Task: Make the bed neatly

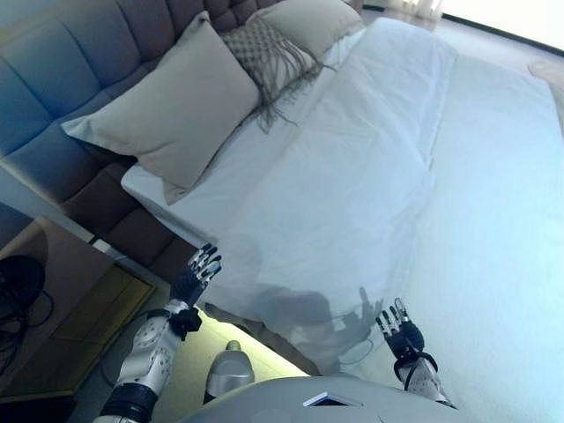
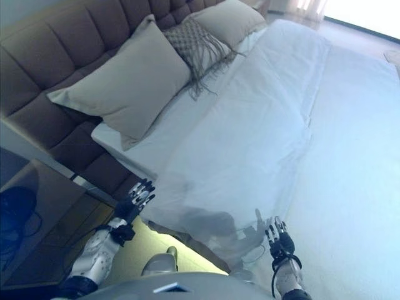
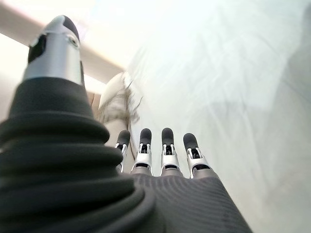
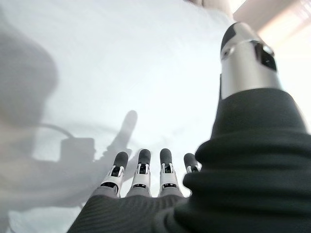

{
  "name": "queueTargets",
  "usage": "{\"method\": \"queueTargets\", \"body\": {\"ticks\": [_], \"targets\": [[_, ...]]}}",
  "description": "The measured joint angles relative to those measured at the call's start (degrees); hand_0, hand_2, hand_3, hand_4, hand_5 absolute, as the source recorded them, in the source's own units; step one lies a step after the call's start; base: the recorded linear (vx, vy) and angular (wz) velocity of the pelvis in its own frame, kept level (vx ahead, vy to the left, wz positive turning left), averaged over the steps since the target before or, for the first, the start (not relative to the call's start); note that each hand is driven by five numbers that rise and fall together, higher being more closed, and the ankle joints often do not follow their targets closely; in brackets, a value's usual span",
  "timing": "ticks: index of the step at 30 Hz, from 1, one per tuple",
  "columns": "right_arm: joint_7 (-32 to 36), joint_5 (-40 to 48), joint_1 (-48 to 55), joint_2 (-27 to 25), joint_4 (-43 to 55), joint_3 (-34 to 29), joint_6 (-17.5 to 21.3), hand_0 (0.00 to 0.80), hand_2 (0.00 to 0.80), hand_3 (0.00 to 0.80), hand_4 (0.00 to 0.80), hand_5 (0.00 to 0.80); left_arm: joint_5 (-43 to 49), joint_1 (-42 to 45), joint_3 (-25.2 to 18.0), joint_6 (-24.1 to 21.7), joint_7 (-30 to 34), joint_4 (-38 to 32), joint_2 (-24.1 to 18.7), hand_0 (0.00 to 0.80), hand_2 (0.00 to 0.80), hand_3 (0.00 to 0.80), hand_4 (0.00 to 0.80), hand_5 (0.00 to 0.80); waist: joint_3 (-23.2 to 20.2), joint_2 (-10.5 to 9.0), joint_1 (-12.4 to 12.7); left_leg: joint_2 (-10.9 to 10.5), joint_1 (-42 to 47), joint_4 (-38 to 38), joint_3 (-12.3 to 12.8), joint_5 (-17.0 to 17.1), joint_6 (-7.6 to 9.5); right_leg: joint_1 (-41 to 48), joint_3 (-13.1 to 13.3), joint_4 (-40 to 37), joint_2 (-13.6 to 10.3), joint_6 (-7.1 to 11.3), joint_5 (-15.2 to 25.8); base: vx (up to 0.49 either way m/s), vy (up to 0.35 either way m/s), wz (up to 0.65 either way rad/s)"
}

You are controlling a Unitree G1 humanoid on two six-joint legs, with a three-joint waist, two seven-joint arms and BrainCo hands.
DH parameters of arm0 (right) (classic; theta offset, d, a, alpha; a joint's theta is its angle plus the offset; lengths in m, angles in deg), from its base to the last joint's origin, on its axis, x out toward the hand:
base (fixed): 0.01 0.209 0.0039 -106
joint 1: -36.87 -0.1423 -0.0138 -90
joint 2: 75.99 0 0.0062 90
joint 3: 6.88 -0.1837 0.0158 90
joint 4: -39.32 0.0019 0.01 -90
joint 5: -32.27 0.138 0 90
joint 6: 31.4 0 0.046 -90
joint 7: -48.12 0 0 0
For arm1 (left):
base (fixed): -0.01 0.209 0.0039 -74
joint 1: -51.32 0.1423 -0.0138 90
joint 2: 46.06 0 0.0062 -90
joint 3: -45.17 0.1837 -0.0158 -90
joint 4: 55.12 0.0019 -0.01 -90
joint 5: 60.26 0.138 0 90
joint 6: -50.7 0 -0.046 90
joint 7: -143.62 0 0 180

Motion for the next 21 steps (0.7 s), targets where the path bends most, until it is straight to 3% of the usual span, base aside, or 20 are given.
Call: {"method": "queueTargets", "body": {"ticks": [4,8,11,17,21], "targets": [[0.2,1.3,-3.1,-1.2,-1.2,0.0,1.2,0.000,0.000,0.000,0.000,0.000,9.6,-8.9,5.5,-5.2,-7.7,4.7,-0.8,0.000,0.000,0.000,0.000,0.000,3.1,1.60,-1.7,1.3,-3.4,-1.5,0.4,2.5,-0.20,-4.8,1.0,-0.2,1.5,-0.94,2.0,-0.240,-0.072,-0.17],[0.2,2.4,-6.9,-2.0,-1.7,0.0,2.4,0.000,0.000,0.000,0.000,0.000,16.9,-14.4,9.0,-6.8,-14.5,6.0,-0.5,0.000,0.000,0.000,0.000,0.000,7.3,2.52,-3.6,1.8,-5.3,-1.5,2.1,3.2,-0.05,-9.1,3.7,-0.2,2.0,-1.24,4.1,-0.234,-0.028,-0.39],[0.9,4.6,-10.0,-2.1,-1.5,0.4,2.6,0.000,0.000,0.000,0.000,0.000,23.5,-18.8,10.7,-8.5,-20.7,7.6,0.1,0.000,0.000,0.000,0.000,0.000,10.8,2.52,-4.6,1.9,-8.6,-0.2,2.6,3.2,0.04,-13.3,4.3,1.0,1.7,-1.45,5.2,-0.180,0.023,-0.35],[1.0,7.2,-13.8,-3.1,3.5,2.3,3.4,0.000,0.000,0.000,0.000,0.000,40.6,-27.7,14.2,-7.9,-36.6,9.4,0.1,0.000,0.000,0.000,0.000,0.000,19.4,2.32,-6.3,1.8,-13.0,2.0,3.0,3.2,0.13,-20.5,5.4,4.5,1.3,-2.18,6.7,-0.163,0.023,-0.27],[1.0,7.9,-14.2,-4.5,8.1,5.1,3.4,0.000,0.000,0.000,0.000,0.000,47.9,-29.4,14.6,-5.5,-44.7,12.6,-0.1,0.000,0.000,0.000,0.000,0.000,21.0,1.79,-7.7,2.0,-13.7,2.1,4.1,3.1,0.09,-22.4,7.0,4.6,1.7,-2.36,7.3,-0.053,0.008,-0.22]]}}
